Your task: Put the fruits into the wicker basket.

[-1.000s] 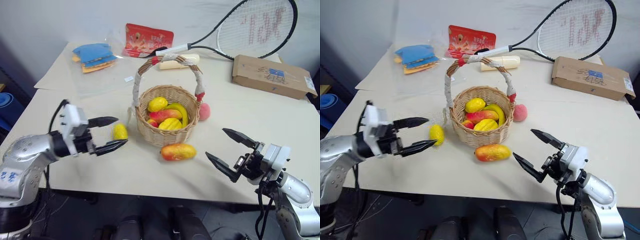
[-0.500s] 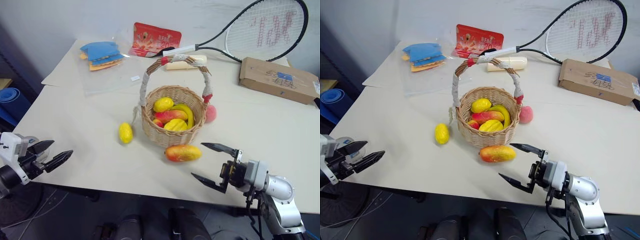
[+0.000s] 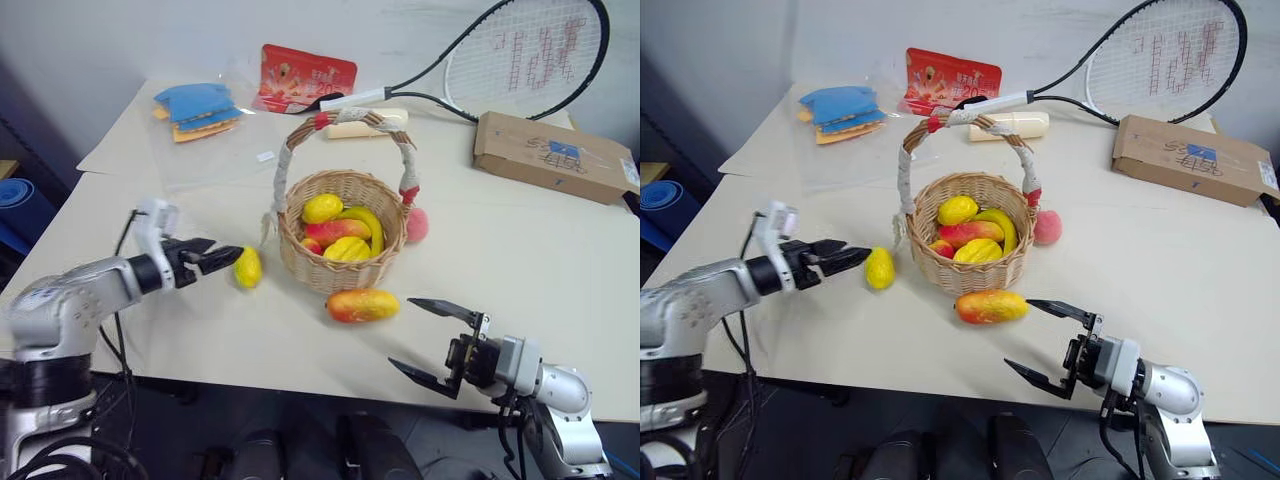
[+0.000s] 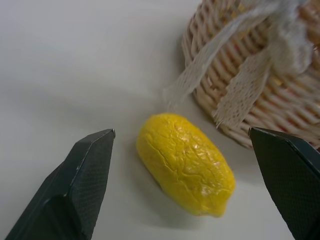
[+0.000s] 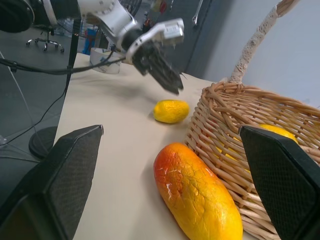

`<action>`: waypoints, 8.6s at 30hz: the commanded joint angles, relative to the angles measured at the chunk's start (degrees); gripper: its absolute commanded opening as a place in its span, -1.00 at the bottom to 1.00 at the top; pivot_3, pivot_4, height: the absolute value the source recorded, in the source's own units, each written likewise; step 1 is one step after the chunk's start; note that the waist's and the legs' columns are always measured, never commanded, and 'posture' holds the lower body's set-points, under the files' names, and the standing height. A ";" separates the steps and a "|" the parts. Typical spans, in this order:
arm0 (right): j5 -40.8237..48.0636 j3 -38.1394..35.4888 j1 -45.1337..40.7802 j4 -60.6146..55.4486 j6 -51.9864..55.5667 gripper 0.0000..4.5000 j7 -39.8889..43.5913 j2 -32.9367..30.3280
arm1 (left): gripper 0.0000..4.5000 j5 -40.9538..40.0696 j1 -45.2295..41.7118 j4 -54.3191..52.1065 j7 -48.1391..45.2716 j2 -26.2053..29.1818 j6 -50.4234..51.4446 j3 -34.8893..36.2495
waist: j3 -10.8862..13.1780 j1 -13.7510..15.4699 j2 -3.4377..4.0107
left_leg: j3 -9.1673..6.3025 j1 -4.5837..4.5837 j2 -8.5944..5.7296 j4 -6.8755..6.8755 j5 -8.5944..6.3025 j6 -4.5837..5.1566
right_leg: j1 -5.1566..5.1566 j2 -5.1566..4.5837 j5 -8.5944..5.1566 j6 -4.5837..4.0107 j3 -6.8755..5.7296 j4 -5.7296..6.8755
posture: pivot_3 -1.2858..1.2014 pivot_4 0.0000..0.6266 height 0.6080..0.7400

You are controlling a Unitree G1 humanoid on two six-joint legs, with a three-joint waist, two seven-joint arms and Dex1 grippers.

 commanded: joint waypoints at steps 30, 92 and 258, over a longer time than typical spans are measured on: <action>-3.38 -2.33 0.09 -11.77 8.70 1.00 -15.17 -1.66 | -0.12 4.19 -11.57 -12.85 -26.89 1.69 -24.35 -11.38 | 0.17 2.06 0.09 | -0.14 -0.05 0.06 0.08 0.16 -0.15 | 0.07 0.08 -0.22 -0.39 -0.03 0.15 | 0.03 -0.52 1.00; 18.46 -2.90 -31.44 -3.21 65.88 -0.03 3.72 -12.30 | 1.00 -5.05 21.65 -24.43 -31.98 10.23 -33.98 10.15 | 0.26 -0.35 0.00 | 0.01 -0.10 0.15 0.04 -0.06 -0.05 | -0.31 0.29 -0.12 -0.03 0.66 0.15 | 0.03 -0.52 1.00; -2.30 -39.67 -12.77 11.10 38.76 -0.78 -34.50 -6.79 | 1.00 -1.01 2.92 -13.40 -30.65 -3.61 -37.12 -6.68 | 0.27 -1.43 0.03 | 1.53 -0.62 0.27 0.16 0.14 -0.17 | -1.18 1.13 0.33 0.41 2.52 0.29 | 0.03 -0.52 1.00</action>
